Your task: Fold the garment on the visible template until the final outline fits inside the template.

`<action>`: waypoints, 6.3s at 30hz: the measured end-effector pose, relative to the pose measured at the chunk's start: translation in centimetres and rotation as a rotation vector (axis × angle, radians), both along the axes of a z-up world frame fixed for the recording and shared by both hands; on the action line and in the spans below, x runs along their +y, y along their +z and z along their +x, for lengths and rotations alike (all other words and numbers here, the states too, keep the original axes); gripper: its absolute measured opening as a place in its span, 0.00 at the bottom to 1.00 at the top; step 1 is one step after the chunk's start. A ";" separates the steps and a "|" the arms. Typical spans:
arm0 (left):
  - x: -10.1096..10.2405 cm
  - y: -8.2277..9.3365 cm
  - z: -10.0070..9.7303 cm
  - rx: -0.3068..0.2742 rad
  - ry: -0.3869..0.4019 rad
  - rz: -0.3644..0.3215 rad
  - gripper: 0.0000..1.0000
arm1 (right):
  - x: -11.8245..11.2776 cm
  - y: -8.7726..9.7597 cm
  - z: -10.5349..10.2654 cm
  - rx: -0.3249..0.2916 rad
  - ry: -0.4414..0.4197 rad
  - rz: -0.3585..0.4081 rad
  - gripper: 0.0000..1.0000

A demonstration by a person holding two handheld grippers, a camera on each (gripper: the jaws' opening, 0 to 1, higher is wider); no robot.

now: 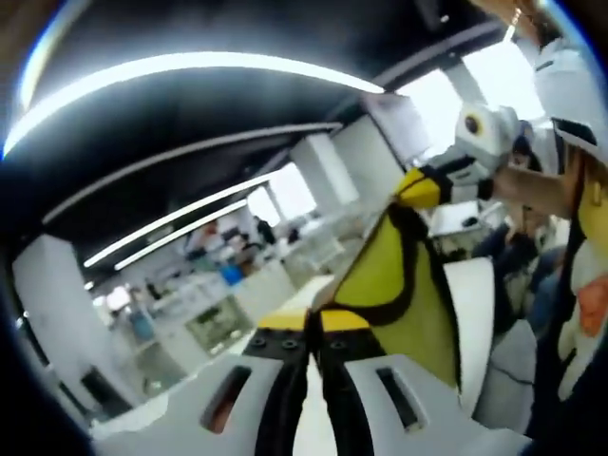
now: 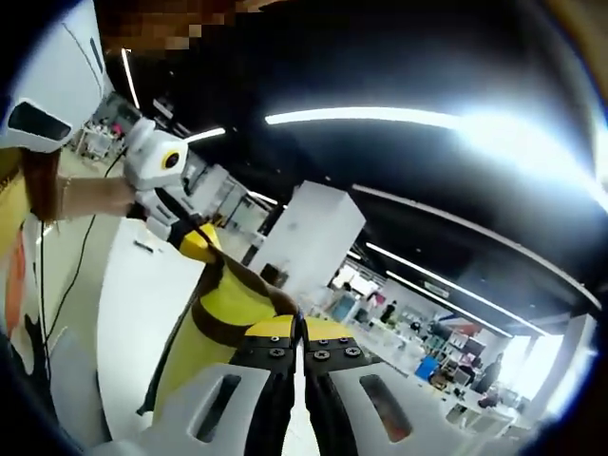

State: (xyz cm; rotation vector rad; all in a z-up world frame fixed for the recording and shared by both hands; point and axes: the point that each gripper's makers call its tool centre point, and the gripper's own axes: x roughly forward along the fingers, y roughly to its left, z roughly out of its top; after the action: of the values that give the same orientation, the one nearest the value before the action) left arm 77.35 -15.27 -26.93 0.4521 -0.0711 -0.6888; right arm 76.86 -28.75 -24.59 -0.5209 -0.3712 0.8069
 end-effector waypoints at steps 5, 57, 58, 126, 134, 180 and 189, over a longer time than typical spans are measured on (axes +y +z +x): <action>0.2 -0.3 -0.4 0.059 -0.016 -0.044 0.00 | 0.3 -0.7 0.2 0.033 0.017 -0.018 0.01; 1.8 -39.2 31.7 0.928 0.177 -0.061 0.00 | 1.9 -40.6 34.3 0.684 -0.124 -0.284 0.01; 1.8 -39.6 32.2 0.939 0.181 -0.061 0.00 | 1.9 -41.1 34.8 0.695 -0.125 -0.283 0.01; 2.4 -50.7 38.4 1.167 0.212 0.048 0.00 | 2.5 -52.0 41.5 0.827 -0.112 -0.370 0.03; 2.6 -50.0 38.8 1.171 0.219 -0.002 0.00 | 2.6 -51.0 41.8 0.802 -0.112 -0.343 0.05; 3.3 -49.3 40.1 1.121 0.241 -0.082 0.08 | 3.3 -50.6 42.9 0.709 -0.116 -0.399 0.03; 3.3 -47.4 39.2 1.099 0.235 -0.088 0.10 | 2.5 -48.8 42.3 0.714 -0.116 -0.354 0.16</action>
State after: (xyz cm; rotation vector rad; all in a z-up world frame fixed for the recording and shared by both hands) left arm 116.55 -11.98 -74.30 -0.0489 0.9689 -0.6213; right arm 119.17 -26.25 -73.35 -0.5391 0.4646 0.8941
